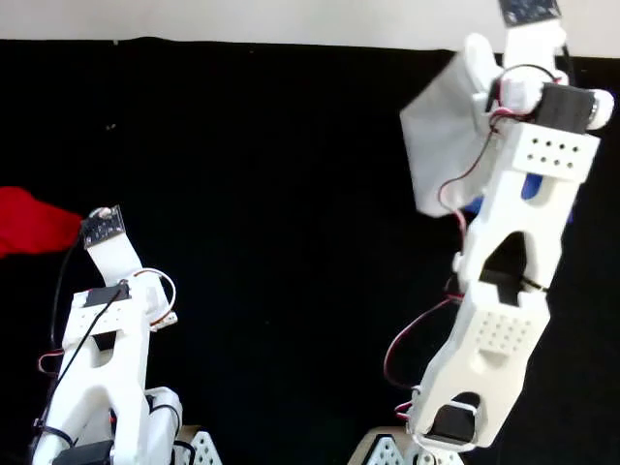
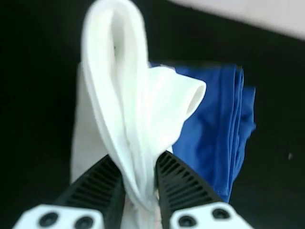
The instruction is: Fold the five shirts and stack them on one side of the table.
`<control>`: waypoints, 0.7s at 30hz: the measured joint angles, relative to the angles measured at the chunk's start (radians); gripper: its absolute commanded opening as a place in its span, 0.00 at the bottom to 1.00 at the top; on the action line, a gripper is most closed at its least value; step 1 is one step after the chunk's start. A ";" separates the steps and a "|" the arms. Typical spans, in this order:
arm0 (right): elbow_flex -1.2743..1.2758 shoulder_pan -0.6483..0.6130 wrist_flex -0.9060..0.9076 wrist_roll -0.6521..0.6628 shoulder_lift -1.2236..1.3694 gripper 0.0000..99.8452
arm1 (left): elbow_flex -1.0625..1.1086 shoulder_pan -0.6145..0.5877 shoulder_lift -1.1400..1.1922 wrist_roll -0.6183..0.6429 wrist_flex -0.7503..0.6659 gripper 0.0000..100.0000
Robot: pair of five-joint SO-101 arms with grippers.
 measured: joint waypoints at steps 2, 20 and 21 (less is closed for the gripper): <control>-0.002 -0.021 0.000 0.000 -0.041 0.01 | 0.000 0.000 0.000 0.000 0.000 0.01; -0.003 0.218 -0.232 0.000 0.310 0.01 | 0.000 0.000 0.000 0.000 0.000 0.01; -0.003 0.224 -0.242 0.000 0.341 0.01 | 0.000 0.000 0.000 0.000 0.000 0.01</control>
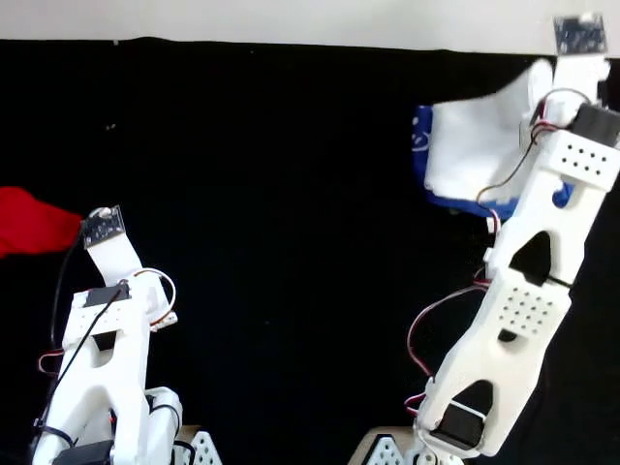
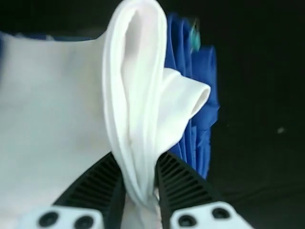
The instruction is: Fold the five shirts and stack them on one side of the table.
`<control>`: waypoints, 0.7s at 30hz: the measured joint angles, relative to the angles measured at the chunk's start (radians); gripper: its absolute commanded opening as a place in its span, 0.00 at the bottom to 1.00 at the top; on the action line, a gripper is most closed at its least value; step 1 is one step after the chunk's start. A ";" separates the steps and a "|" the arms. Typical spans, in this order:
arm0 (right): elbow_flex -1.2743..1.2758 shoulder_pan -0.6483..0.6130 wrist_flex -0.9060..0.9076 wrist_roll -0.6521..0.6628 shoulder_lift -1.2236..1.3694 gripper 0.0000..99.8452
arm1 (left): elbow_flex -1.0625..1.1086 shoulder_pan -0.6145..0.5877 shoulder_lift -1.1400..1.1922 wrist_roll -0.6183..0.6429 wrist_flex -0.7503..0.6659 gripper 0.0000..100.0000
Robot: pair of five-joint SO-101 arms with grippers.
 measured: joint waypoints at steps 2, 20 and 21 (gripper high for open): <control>0.000 0.008 -0.025 0.000 0.035 0.01 | 0.000 0.000 0.000 0.000 0.000 0.01; -0.002 -0.014 -0.052 -0.021 -0.138 0.25 | 0.000 0.000 0.000 0.000 0.000 0.01; -0.002 -0.029 -0.052 -0.041 -0.164 0.21 | 0.000 0.000 0.000 0.000 0.000 0.01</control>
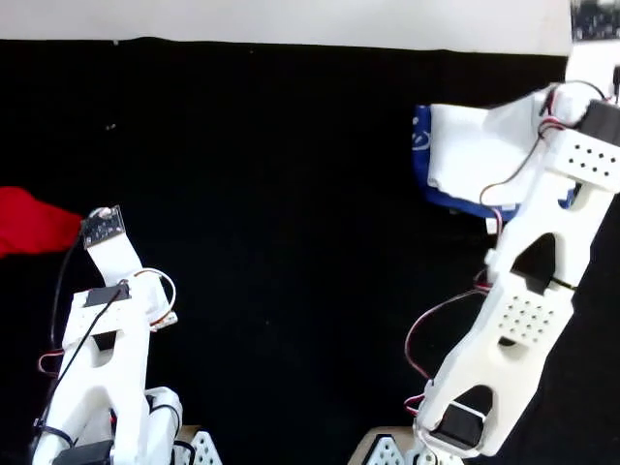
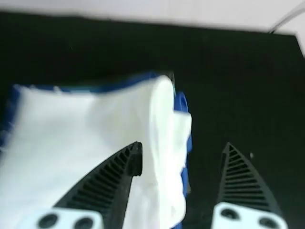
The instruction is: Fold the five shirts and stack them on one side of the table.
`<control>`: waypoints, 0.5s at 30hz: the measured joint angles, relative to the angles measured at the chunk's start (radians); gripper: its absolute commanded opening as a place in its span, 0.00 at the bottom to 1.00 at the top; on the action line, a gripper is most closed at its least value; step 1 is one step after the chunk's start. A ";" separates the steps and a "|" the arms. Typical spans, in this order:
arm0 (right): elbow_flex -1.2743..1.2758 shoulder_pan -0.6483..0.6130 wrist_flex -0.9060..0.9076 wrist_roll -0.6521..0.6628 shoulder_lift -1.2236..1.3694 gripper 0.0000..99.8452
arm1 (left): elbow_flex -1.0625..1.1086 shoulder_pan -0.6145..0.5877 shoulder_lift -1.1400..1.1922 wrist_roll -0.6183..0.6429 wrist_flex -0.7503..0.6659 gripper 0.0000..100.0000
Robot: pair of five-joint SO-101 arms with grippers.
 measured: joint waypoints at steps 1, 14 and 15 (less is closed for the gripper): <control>0.000 -0.015 0.000 -0.023 -0.021 0.15 | 0.000 0.000 0.000 0.000 0.000 0.01; 0.000 0.029 -0.226 -0.028 0.247 0.05 | 0.000 0.000 0.000 0.000 0.000 0.01; 0.000 0.046 -0.249 -0.026 0.279 0.05 | 0.000 0.000 0.000 0.000 0.000 0.01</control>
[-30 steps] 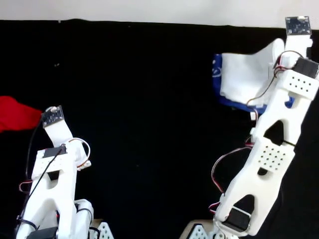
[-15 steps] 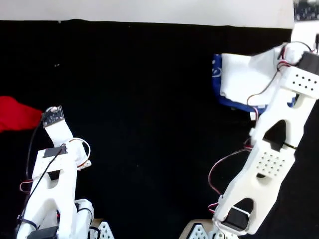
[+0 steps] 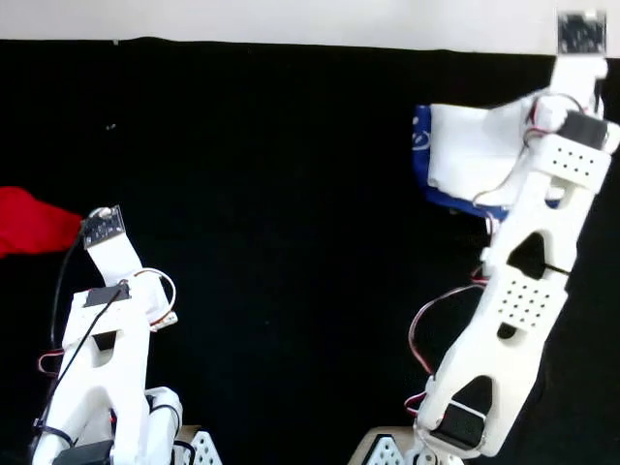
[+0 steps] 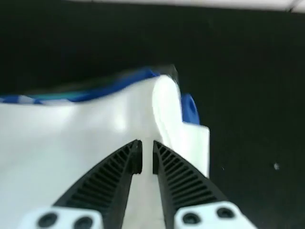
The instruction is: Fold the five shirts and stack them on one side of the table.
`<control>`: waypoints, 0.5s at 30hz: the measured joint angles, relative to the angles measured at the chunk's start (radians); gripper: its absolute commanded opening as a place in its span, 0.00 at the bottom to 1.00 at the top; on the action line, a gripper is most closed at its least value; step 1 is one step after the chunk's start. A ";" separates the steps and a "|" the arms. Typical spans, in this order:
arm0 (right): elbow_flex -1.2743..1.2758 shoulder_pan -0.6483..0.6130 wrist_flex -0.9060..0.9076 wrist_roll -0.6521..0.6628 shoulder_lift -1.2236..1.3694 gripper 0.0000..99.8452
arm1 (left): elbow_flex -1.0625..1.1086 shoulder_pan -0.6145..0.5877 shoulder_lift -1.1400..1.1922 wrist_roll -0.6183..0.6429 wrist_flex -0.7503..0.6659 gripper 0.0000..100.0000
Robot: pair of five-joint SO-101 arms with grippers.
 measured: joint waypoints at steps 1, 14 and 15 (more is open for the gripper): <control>0.000 0.015 -0.023 0.002 0.029 0.05 | 0.000 0.000 0.000 0.000 0.000 0.01; -0.002 0.057 -0.061 0.002 0.021 0.06 | 0.000 0.000 0.000 0.000 0.000 0.01; -0.002 0.055 -0.043 0.000 -0.011 0.08 | 0.000 0.000 0.000 0.000 0.000 0.01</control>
